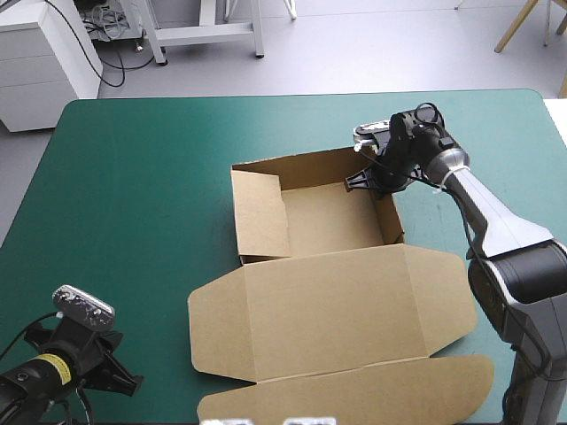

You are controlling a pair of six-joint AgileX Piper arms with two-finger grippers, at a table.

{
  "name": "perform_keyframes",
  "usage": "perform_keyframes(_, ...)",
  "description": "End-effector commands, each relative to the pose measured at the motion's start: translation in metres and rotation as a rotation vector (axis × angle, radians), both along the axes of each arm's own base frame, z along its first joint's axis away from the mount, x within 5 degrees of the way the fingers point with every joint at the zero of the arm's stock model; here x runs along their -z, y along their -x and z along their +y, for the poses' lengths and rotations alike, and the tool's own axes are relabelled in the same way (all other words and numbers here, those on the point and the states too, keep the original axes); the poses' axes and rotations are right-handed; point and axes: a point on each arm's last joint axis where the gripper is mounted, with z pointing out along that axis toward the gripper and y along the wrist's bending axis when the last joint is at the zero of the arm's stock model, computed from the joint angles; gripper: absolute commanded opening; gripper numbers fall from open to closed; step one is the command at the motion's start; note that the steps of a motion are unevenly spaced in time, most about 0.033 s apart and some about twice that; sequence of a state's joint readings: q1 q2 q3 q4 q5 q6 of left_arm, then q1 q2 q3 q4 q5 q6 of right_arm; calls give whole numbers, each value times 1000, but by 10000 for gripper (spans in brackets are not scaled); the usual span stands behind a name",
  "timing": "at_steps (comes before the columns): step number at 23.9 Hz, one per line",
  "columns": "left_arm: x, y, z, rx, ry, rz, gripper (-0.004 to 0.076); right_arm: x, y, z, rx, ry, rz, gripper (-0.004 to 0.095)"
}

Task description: Fold the box

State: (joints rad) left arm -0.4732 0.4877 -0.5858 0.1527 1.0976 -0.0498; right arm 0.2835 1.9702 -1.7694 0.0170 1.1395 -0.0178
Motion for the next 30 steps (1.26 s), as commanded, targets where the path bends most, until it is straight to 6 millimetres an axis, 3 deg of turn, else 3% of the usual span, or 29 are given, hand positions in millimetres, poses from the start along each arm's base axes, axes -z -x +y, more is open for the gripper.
perform_keyframes(1,-10,-4,-1,-2,17,-65,-10,-55,7,-12,-48,82,-205,-19)
perform_keyframes(4,-10,-4,-1,-2,15,-62,-10,-77,8,-31,-24,158,-301,-19)
perform_keyframes(8,-9,-4,-1,-3,14,-60,-10,-104,12,-77,62,218,-398,-20)
perform_keyframes(11,-9,-4,-1,-3,12,-61,-10,-117,16,-129,181,242,-432,-19)
perform_keyframes(14,-9,-4,-1,-3,12,-61,-10,-118,22,-183,320,269,-421,-19)
perform_keyframes(15,-9,-4,-1,-3,12,-61,-10,-116,28,-219,418,270,-406,-19)
perform_keyframes(16,-9,-4,-1,-3,12,-61,-10,-115,31,-232,456,257,-413,-19)
perform_keyframes(17,-9,-4,-1,-3,12,-61,-10,-115,39,-263,550,206,-438,-19)
perform_keyframes(19,-9,-4,-1,-2,16,-59,-10,-111,51,-299,663,138,-447,-19)
perform_keyframes(22,-9,-4,-1,-1,22,-58,-10,-97,64,-334,740,109,-383,15)
perform_keyframes(25,-9,-3,-2,-1,25,-54,-10,-98,69,-344,735,141,-401,225)
perform_keyframes(28,-7,-1,-1,-4,20,-22,-10,-99,70,-346,739,135,-414,680)
perform_keyframes(30,-7,-1,-1,-4,19,-20,-10,-99,70,-344,745,110,-402,868)
